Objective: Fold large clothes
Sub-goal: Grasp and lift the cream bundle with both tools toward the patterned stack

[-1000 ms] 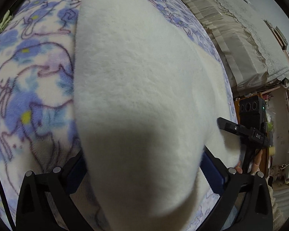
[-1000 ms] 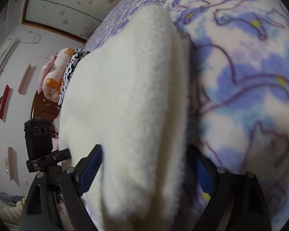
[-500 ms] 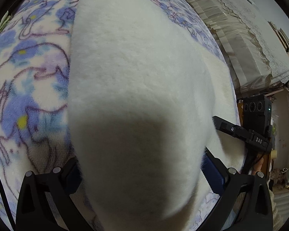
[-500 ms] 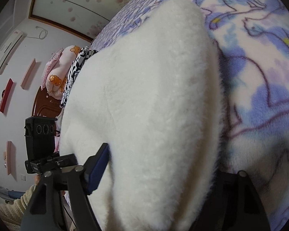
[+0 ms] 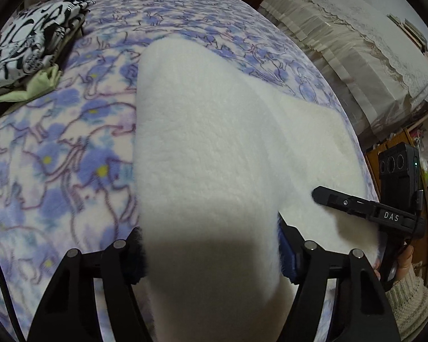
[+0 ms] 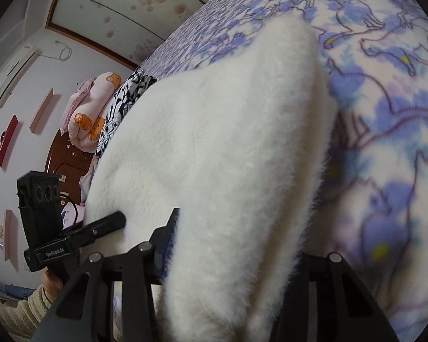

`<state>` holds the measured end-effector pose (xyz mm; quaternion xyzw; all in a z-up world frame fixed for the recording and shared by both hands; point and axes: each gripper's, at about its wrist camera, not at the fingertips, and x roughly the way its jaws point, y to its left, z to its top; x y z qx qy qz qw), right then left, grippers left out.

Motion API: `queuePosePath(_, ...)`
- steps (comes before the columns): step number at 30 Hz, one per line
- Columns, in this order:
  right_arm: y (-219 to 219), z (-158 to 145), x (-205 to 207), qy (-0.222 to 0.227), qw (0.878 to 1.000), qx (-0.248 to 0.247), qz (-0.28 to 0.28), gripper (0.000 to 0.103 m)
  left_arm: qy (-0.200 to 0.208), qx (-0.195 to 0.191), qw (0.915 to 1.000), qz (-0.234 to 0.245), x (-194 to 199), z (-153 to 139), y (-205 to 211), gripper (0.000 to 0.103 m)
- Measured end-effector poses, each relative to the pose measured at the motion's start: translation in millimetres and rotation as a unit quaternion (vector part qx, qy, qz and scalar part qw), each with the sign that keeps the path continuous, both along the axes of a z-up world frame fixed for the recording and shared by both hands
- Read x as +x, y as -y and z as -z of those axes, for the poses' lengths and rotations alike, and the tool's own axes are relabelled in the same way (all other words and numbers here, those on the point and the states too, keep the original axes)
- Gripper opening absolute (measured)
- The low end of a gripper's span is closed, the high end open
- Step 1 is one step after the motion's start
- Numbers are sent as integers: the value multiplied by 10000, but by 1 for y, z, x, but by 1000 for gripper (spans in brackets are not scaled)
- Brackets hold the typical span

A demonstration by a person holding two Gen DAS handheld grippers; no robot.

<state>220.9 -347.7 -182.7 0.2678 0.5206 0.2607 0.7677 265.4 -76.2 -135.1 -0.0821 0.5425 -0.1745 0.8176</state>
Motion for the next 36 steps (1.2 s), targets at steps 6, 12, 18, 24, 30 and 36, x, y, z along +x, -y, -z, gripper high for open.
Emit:
queuePosePath(6, -38, -19, -48, 48, 9999, 77, -78, 43, -32, 144, 9999, 28, -50, -22, -47, 67)
queuePosePath(12, -88, -38, -78, 51, 9994, 179, -295, 43, -16, 227, 9996, -144, -93, -50, -103, 67)
queuePosePath(18, -141, -60, -85, 139, 9978, 220, -611, 42, 58, 230, 9988, -435, -117, -72, -161, 67)
queuePosePath(24, -198, -97, -74, 510, 9941, 274, -920, 42, 384, 210, 9960, -776, -128, -109, -221, 67)
queuePosePath(30, -249, -142, -40, 1008, 9873, 328, -1182, 42, 830, 224, 9910, -1021, -105, -152, -273, 67)
queuePosePath(36, -301, -174, 42, 1423, 9814, 241, -1262, 42, 1184, 140, 9863, -1140, -15, -172, -334, 67)
